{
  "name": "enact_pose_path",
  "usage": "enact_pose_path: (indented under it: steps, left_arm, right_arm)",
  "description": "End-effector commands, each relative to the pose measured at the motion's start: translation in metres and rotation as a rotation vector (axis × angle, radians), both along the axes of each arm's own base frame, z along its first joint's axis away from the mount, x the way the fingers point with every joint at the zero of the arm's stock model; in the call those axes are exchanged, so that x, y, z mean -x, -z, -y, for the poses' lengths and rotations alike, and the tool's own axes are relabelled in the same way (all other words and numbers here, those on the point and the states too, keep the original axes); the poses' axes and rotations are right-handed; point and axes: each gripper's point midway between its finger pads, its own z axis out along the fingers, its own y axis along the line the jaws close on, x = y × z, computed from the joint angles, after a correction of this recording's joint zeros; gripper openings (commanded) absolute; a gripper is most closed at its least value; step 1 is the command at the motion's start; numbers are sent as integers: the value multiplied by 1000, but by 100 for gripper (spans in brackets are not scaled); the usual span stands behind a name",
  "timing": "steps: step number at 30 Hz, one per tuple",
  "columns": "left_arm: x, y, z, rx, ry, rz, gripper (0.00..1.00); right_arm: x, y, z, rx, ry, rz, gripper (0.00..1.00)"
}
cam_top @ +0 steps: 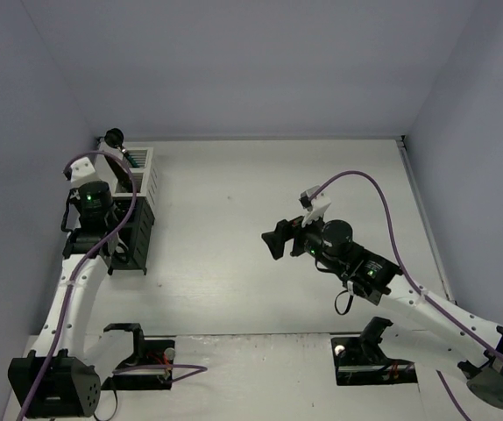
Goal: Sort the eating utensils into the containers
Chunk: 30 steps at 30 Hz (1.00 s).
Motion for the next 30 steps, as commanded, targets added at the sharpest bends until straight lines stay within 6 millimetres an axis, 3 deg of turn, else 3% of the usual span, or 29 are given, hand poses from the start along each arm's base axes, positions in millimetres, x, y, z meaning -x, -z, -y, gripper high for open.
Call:
enact_pose_path:
  steps: [1, 3, 6, 10, 12, 14, 17, 19, 22, 24, 30]
  left_arm:
    - [-1, -38, -1, 19, -16, 137, 28]
    - [3, -44, 1, 22, 1, 144, 41]
    - [12, -57, 8, 38, 40, 157, 50]
    - [30, -94, 33, 76, 181, 183, 61]
    - [41, -114, 50, 102, 275, 195, 67]
    - [58, -135, 69, 130, 382, 209, 73]
    - [81, -146, 94, 164, 522, 213, 79]
    - [96, -152, 100, 156, 564, 221, 81]
    - [126, -147, 103, 138, 587, 193, 85]
    - [133, -140, 107, 130, 611, 165, 85]
    - [144, -102, 93, 110, 537, 85, 85]
  right_arm:
    - [-6, -16, 5, -32, 31, 53, 87]
    - [-6, -17, 9, -28, 42, 58, 88]
    - [-7, -20, 16, -14, 64, 65, 89]
    - [-10, -33, 36, 23, 142, 96, 90]
    - [-12, -39, 54, 54, 207, 114, 91]
    - [-11, -59, 70, 60, 264, 155, 93]
    - [-8, -83, 103, 72, 379, 197, 98]
    - [-5, -95, 125, 87, 457, 221, 100]
    - [6, -119, 160, 65, 571, 265, 100]
    - [12, -129, 179, 58, 630, 287, 100]
    - [34, -141, 224, 12, 751, 340, 100]
